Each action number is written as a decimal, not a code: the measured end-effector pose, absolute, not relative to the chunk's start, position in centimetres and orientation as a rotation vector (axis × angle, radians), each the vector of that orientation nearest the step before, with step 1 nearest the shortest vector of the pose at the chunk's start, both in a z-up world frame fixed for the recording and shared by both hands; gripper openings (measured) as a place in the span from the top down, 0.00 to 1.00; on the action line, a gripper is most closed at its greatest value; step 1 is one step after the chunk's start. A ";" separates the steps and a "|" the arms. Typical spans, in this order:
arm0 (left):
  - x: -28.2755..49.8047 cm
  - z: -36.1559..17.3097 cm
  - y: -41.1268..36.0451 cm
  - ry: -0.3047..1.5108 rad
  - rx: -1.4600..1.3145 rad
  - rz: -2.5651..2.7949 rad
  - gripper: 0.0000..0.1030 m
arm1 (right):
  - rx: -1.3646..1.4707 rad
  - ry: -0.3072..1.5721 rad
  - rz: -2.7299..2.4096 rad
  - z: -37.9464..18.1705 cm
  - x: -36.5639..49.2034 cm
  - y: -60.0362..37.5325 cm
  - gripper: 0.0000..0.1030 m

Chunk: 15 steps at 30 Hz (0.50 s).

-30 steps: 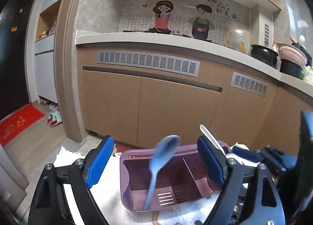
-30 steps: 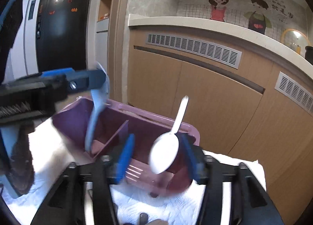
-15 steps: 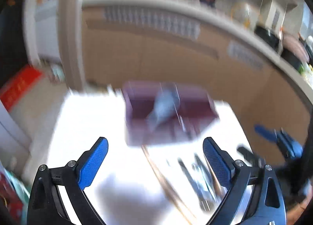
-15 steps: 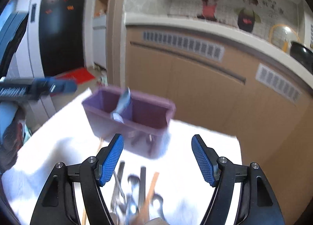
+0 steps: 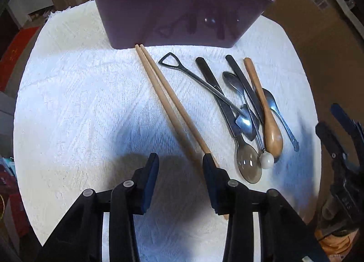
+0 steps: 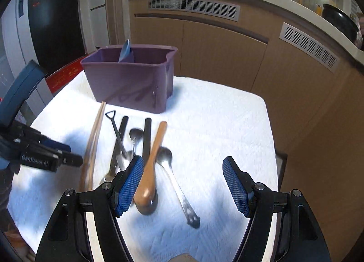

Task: Organize utensils
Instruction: 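Move both tools back down to the remaining utensils on the table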

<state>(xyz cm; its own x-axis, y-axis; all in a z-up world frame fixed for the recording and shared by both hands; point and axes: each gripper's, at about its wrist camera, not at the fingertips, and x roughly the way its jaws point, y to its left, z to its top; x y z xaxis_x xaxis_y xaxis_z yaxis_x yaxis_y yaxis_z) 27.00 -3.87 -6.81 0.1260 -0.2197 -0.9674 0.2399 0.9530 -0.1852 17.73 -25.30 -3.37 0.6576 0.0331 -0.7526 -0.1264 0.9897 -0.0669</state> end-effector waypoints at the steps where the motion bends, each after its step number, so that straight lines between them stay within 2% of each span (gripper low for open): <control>1: 27.0 -6.7 -4.1 1.405 0.011 -0.336 0.64 | -0.118 0.850 0.087 -3.4 17.7 -25.4 0.30; 9: 27.5 -5.0 -8.9 1.412 -0.014 -0.431 0.64 | -0.083 0.851 0.048 -3.9 17.3 -27.7 0.30; 15: 27.6 -6.0 -12.5 1.485 0.030 -0.457 0.63 | -0.071 0.839 0.035 -4.0 16.6 -28.8 0.30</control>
<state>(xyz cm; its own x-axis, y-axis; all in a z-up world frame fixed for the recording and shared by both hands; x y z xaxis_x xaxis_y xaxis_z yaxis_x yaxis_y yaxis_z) 27.60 -12.46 -6.03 0.0170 -0.2756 -0.9611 0.3122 0.9147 -0.2568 16.61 -28.79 -3.99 0.6675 0.0024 -0.7446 -0.0588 0.9970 -0.0496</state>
